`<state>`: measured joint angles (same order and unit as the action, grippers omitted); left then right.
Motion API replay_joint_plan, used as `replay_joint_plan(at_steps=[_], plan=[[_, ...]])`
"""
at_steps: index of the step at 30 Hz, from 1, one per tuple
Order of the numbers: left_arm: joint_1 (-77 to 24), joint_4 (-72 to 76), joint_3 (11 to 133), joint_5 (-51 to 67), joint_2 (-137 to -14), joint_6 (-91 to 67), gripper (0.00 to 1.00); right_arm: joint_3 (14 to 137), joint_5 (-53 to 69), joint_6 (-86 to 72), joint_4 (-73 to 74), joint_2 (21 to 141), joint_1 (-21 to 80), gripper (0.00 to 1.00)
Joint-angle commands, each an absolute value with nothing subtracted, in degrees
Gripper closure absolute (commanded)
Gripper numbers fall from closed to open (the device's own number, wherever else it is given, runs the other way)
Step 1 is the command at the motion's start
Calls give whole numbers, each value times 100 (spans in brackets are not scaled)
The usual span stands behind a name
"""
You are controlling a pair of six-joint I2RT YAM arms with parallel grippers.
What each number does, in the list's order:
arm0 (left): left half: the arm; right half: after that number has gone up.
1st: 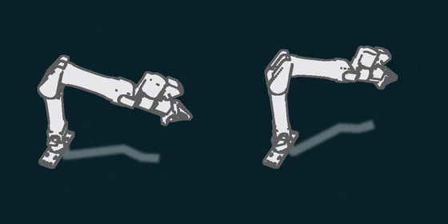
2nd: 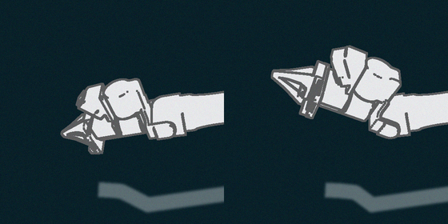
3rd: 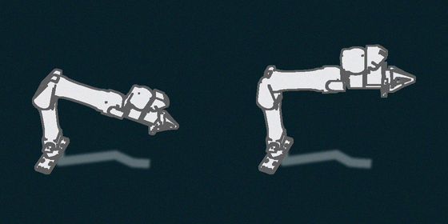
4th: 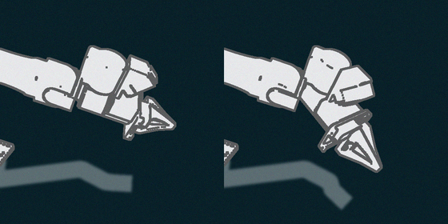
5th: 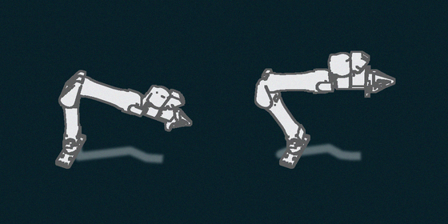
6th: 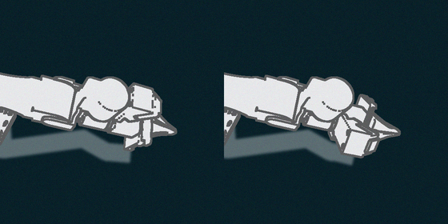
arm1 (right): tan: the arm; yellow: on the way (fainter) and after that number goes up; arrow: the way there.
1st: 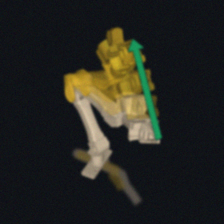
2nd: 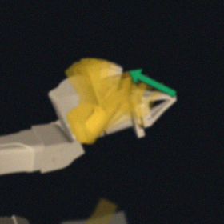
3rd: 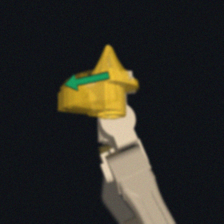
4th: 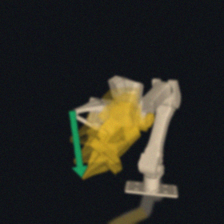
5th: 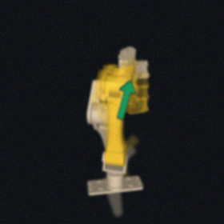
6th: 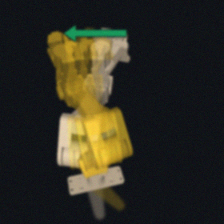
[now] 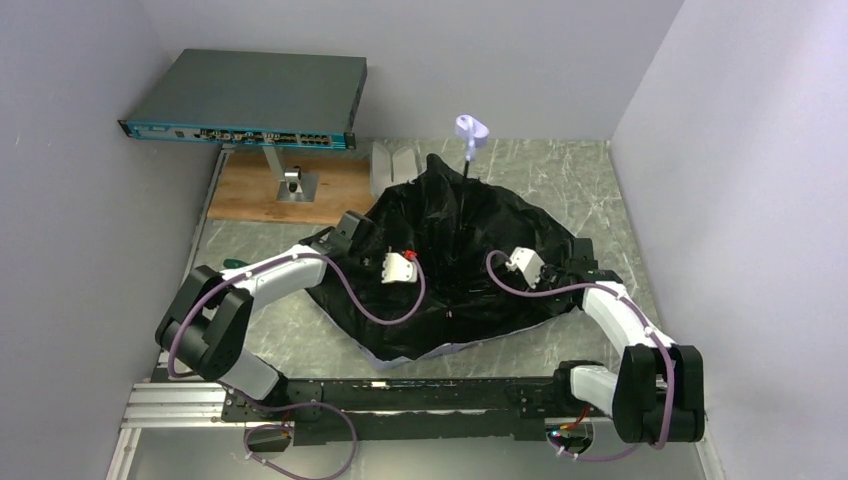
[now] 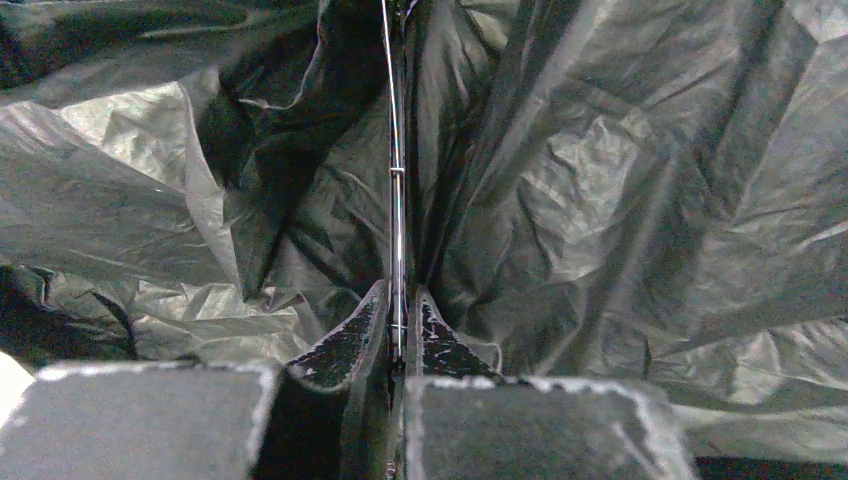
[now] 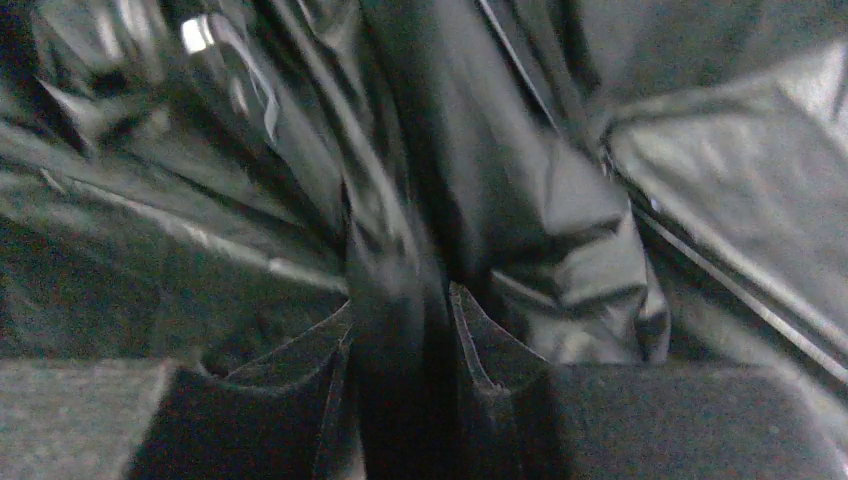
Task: Open the umbrella
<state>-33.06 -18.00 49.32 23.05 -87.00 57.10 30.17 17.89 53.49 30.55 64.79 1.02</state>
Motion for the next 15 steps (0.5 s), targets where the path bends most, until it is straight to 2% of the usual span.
replay_joint_plan(at_steps=[1, 4, 11, 13, 15], plan=[[-3022, -2189, 4808, 2059, -8500, 5803, 100, 3314, 1688, 5919, 3832, 6512, -289, 70], [-3023, -2120, 4848, 2516, -8198, 5633, 95, 3740, 2349, 5828, 4389, 6383, -312, 66], [-3238, -1695, 5055, 3205, -7752, 4882, 53, 5055, 4204, 4562, 4866, 6299, -276, 44], [-3239, -1537, 5086, 3313, -7640, 4618, 49, 5278, 4528, 3955, 4565, 6301, -255, 44], [-3229, -1333, 5084, 3417, -7520, 4334, 48, 5436, 4753, 3274, 4142, 6328, -195, 44]])
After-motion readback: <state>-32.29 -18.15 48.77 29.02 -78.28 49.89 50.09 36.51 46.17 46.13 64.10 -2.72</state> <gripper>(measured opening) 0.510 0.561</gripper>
